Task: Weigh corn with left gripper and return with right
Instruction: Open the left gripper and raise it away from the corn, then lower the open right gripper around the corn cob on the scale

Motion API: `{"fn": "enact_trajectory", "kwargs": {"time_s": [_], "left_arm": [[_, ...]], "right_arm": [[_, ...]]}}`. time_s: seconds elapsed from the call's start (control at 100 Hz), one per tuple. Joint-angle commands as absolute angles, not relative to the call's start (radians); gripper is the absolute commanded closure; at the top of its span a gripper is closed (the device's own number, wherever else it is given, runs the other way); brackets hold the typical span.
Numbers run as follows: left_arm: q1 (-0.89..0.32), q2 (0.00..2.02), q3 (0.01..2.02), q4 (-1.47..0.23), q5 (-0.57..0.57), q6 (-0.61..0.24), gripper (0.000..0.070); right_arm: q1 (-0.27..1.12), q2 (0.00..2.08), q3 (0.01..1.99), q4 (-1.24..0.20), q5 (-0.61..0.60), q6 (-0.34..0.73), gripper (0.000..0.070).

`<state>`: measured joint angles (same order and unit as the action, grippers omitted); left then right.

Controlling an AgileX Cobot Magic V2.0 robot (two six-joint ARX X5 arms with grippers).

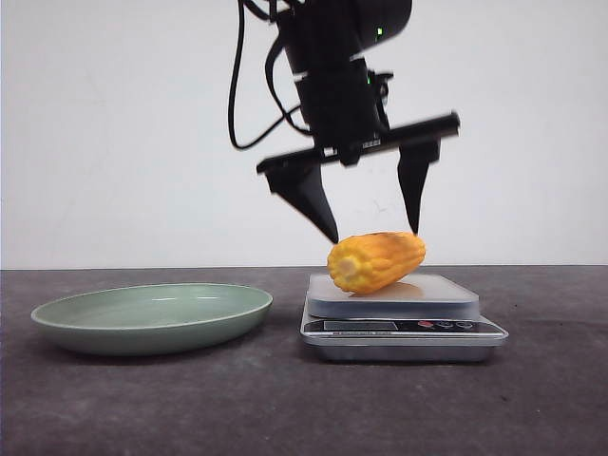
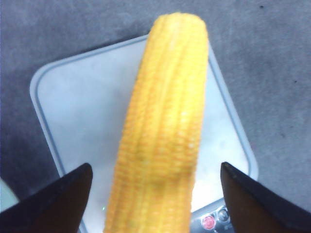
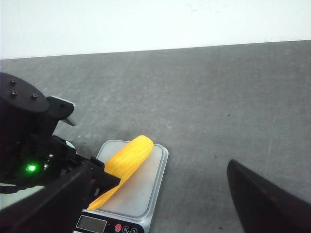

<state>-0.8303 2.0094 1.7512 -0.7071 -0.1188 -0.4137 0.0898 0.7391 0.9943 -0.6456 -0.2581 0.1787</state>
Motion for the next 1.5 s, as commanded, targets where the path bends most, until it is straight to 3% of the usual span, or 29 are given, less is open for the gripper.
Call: {"fn": "enact_trajectory", "kwargs": {"time_s": [0.0, 0.27, 0.44, 0.69, 0.88, 1.02, 1.25, 1.49], "left_arm": [[-0.844, 1.94, 1.808, -0.696, -0.145, -0.366, 0.0195], [-0.792, 1.579, 1.864, -0.768, -0.29, -0.194, 0.0195], [-0.707, 1.291, 1.863, -0.884, -0.431, -0.135, 0.0195], [-0.59, 0.926, 1.863, -1.203, -0.643, -0.194, 0.0195], [-0.589, 0.701, 1.859, -1.436, -0.715, -0.37, 0.0196], [-0.588, 0.551, 1.79, -1.462, -0.651, -0.432, 0.0195], [-0.507, 0.322, 1.563, -1.462, -0.541, -0.448, 0.0196], [-0.374, 0.16, 1.296, -1.462, -0.274, -0.484, 0.0196]], "right_arm": [[0.091, 0.743, 1.01, -0.638, -0.255, 0.164, 0.0136], [0.093, 0.744, 1.01, -0.638, -0.257, 0.165, 0.0136], [0.116, 0.744, 1.01, -0.638, -0.258, 0.165, 0.0137], [0.168, 0.754, 1.01, -0.637, -0.258, 0.168, 0.0136], [0.226, 0.808, 1.01, -0.636, -0.257, 0.172, 0.0136], [0.269, 0.878, 1.01, -0.621, -0.23, 0.175, 0.0135], [0.345, 1.049, 1.01, -0.524, -0.2, 0.202, 0.0085], [0.44, 1.26, 1.01, -0.426, -0.142, 0.282, 0.0071]]}}
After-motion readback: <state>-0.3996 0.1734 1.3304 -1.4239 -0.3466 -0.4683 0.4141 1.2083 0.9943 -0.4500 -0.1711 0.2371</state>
